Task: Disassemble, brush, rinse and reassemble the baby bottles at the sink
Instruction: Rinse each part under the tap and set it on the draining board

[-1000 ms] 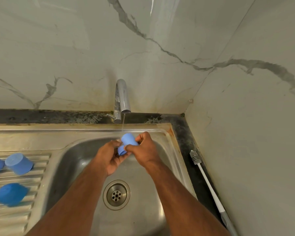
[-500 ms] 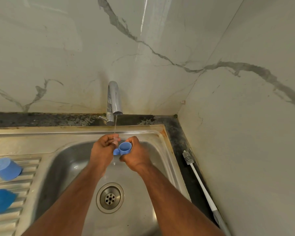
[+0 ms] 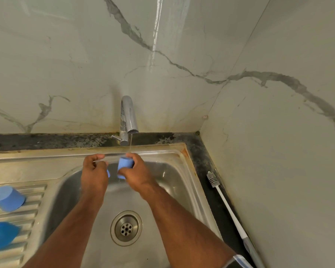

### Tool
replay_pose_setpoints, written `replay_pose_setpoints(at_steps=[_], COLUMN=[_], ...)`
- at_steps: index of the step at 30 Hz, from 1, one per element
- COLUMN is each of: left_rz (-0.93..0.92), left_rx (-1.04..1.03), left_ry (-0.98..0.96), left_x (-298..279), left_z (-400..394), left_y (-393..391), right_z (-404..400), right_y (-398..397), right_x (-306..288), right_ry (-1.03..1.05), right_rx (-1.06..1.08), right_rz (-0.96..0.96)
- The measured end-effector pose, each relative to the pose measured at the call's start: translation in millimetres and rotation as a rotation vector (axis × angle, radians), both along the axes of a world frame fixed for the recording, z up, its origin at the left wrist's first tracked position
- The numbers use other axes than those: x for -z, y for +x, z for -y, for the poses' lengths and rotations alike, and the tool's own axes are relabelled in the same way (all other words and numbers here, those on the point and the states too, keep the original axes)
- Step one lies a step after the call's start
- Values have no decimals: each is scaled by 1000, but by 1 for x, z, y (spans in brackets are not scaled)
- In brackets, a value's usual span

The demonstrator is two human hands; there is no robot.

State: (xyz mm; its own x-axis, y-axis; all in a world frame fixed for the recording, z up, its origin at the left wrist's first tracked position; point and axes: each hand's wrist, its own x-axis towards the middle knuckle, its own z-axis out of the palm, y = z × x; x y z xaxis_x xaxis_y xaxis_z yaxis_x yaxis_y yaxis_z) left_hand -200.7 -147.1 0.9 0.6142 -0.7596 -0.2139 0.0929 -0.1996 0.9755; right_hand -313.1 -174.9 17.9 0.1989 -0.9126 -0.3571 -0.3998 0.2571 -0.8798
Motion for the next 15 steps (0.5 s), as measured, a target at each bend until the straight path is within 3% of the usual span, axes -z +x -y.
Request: replay_pose_setpoints(at_steps=[6, 15], left_rz=[79, 356], left_rx=[55, 206], left_ry=[-6, 7], left_x=[-13, -50], left_z=[2, 26], left_y=[6, 7], right_z=[0, -1], right_y=[-1, 3], right_x=[-13, -12], right_ry=[405, 584], right_rx=[331, 434], right_rz=[664, 968])
